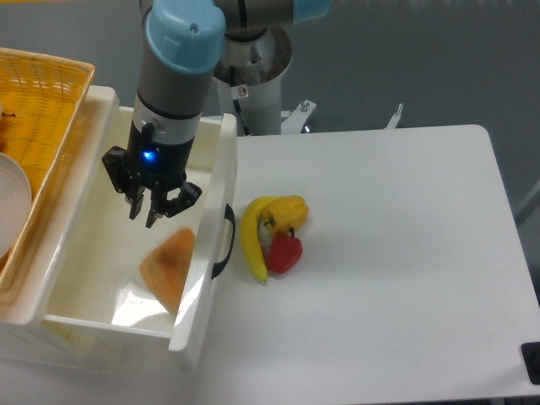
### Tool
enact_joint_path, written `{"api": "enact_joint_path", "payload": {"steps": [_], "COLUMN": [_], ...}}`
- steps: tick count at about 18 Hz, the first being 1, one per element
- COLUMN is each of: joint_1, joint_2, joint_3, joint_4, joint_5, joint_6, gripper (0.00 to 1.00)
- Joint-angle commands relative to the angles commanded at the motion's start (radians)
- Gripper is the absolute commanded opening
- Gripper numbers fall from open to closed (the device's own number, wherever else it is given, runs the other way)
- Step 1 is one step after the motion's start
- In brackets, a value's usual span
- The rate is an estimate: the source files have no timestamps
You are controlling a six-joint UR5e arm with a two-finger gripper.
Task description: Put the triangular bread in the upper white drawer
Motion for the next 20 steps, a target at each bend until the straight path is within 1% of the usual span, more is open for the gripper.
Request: {"api": "enact_joint_path", "payload": {"steps": [1, 4, 11, 12, 15, 16, 18, 20], "joint_1": [0.0, 0.014, 0.103, 0.116, 0.172, 0.181, 0.187, 0.204], "joint_2": [0.001, 0.003, 0.02, 0.02, 0.025, 0.018, 0.012, 0.008], "joint_3": [-0.002, 0.003, 0.023, 0.028, 0.034, 0.04, 0.051, 0.057], "joint_4": [-0.002, -0.002, 0.002, 0.012, 0.133, 0.158, 0.158, 0.158], "joint_5": [0.0, -0.002, -0.006, -0.006, 0.0, 0.029, 0.173, 0.19], "joint_6": [-0.002, -0.002, 0.006, 0.011, 0.012, 0.02, 0.093, 0.149], "gripper": [0.99, 1.0, 1.0, 1.0, 1.0, 1.0, 1.0, 1.0]}}
